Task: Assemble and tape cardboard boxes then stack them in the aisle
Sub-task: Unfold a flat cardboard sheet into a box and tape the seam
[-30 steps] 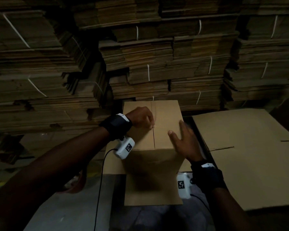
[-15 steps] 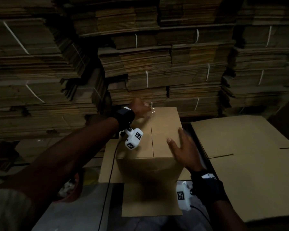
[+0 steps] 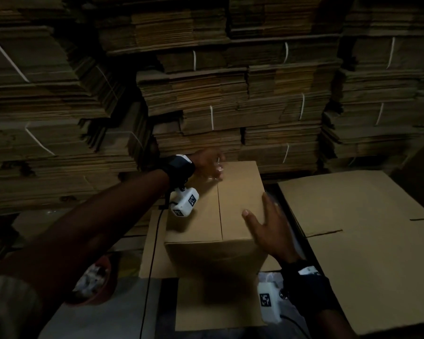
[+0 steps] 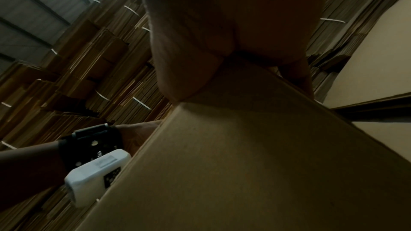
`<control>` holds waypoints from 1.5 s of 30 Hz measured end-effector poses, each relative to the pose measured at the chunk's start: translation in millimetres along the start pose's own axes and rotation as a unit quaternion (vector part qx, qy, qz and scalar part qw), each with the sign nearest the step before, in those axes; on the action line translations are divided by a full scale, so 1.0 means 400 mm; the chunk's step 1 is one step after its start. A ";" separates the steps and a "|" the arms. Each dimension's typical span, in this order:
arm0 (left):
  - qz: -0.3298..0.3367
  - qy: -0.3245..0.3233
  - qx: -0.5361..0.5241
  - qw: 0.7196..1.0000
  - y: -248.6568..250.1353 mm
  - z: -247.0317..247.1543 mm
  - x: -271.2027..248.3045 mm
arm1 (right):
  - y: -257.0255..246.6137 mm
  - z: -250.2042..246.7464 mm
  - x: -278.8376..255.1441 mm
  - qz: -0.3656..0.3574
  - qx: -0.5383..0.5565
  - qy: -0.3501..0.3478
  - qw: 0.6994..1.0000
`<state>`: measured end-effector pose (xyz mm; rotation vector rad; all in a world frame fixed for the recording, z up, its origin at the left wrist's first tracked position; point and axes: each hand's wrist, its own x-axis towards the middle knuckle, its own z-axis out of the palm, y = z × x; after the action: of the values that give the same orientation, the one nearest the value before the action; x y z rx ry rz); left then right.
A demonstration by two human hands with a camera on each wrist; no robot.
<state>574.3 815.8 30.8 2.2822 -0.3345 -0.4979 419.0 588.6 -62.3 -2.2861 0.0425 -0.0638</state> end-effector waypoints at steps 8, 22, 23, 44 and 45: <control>-0.075 0.163 0.192 0.965 -0.017 -0.005 0.061 | -0.009 0.000 -0.008 0.016 0.040 0.017 0.999; -0.051 0.240 -0.020 0.969 -0.087 -0.069 0.055 | 0.000 0.002 -0.007 -0.001 0.050 0.014 0.999; -0.036 0.271 -0.055 0.960 -0.076 -0.065 0.044 | -0.002 0.002 -0.007 -0.002 0.053 0.011 0.999; -0.024 0.337 -0.209 0.918 0.019 0.189 -0.363 | -0.023 0.001 -0.010 0.016 0.067 -0.005 0.998; -0.033 0.320 -0.241 0.915 0.017 0.211 -0.389 | -0.021 0.002 -0.009 0.015 0.064 -0.005 0.998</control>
<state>397.3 817.5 21.0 1.8388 0.1818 0.1481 415.5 594.9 -56.5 -2.1569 0.0654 -0.0393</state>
